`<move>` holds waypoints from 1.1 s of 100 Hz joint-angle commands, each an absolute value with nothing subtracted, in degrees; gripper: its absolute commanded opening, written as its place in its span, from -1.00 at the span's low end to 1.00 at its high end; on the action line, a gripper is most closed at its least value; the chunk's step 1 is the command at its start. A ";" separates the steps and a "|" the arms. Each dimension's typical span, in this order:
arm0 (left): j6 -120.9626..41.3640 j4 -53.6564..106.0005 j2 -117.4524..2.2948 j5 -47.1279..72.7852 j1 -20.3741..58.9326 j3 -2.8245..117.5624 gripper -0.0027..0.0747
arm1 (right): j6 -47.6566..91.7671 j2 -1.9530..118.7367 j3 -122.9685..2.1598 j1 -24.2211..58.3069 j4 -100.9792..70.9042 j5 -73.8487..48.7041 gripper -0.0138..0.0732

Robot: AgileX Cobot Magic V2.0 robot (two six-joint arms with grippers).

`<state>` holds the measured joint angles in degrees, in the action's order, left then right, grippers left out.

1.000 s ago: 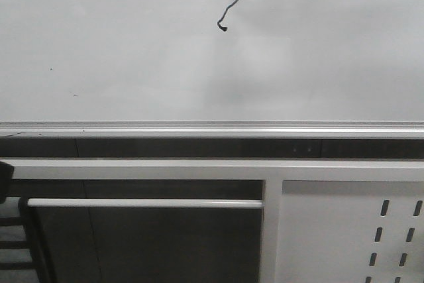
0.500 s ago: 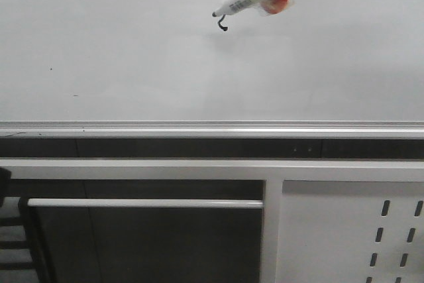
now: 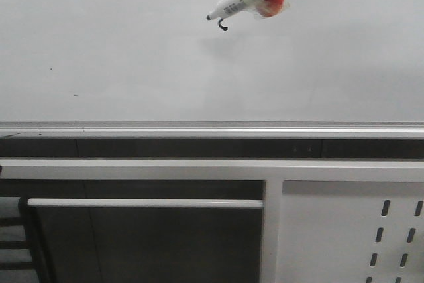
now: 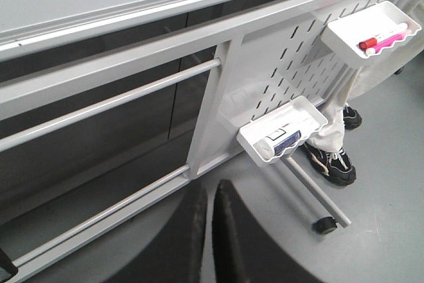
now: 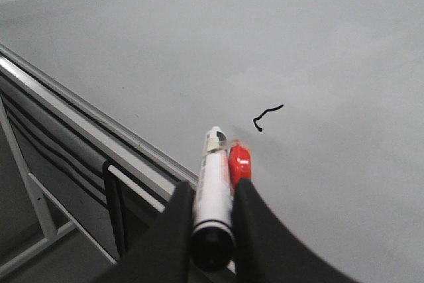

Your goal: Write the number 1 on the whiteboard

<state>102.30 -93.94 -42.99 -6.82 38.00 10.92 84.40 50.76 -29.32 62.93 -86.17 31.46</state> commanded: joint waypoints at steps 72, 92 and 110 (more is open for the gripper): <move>102.15 -92.07 -42.79 -5.49 38.38 12.46 -0.98 | 84.81 50.13 -30.86 63.03 -84.12 33.19 -0.80; 102.15 -92.07 -42.79 -5.49 38.38 12.46 -0.98 | 84.81 50.13 -30.86 63.03 -84.12 33.30 -0.80; 102.15 -92.07 -42.79 -5.49 38.38 12.46 -0.98 | 84.81 50.13 -30.86 63.03 -84.12 33.30 -0.80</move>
